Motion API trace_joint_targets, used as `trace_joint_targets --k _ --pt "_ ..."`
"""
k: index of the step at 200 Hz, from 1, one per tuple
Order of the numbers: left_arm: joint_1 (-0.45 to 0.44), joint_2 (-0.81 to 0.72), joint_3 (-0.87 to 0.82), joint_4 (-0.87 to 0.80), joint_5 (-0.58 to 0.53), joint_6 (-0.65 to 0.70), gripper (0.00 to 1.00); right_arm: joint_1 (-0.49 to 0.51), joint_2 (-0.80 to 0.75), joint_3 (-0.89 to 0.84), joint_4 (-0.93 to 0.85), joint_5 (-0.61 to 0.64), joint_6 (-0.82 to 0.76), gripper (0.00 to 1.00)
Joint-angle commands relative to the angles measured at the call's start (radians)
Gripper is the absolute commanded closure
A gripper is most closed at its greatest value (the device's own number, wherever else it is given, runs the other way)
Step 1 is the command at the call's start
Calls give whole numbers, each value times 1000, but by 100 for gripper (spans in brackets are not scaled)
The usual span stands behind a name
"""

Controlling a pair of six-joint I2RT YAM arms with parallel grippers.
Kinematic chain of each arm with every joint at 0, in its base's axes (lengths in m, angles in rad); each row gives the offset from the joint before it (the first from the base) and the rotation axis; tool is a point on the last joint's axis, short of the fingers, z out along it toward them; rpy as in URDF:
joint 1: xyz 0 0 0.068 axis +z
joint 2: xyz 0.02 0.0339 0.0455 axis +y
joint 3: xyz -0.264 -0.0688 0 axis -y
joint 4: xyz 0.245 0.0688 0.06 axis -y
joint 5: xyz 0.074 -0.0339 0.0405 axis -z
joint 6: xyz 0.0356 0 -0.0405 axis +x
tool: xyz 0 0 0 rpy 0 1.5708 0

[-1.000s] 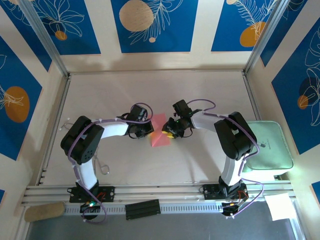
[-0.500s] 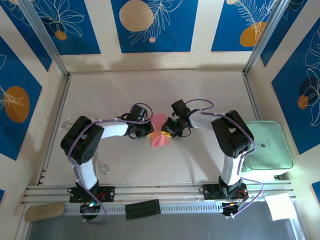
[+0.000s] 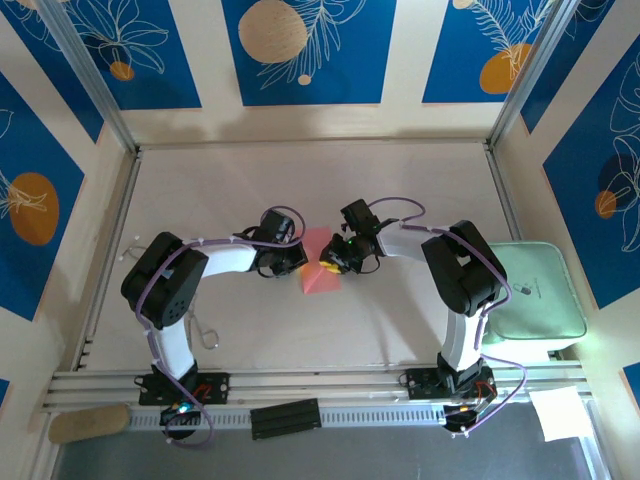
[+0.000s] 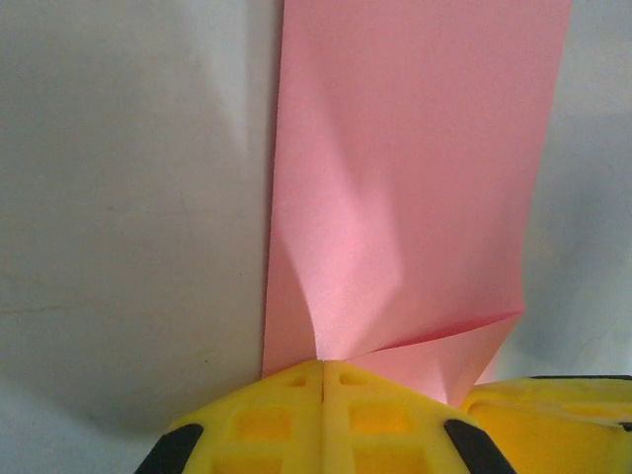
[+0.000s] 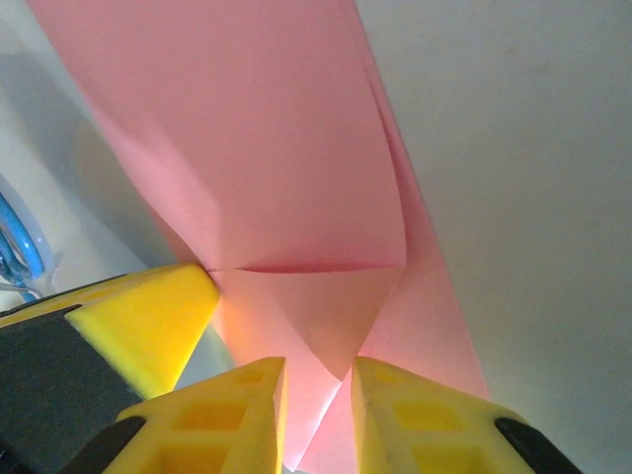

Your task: Fold a paper plane with a square sheet of paper (pick it up from the middle)

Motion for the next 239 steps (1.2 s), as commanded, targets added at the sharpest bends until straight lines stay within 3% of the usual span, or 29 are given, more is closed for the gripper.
trace_joint_targets --k 1,114,171,194,239 --pt "-4 17 -32 -53 -35 -10 98 7 21 14 10 -41 7 75" --pt "-3 11 -33 -52 -32 -21 98 13 15 -42 127 -107 7 79" --pt "45 -87 -9 -47 98 -15 91 13 -5 -37 111 -77 -45 90" --pt "79 -175 -16 -65 116 3 82 7 -44 -21 97 -63 -99 93" --pt "120 -370 -122 -17 176 10 43 -49 -128 -30 185 -210 -145 94"
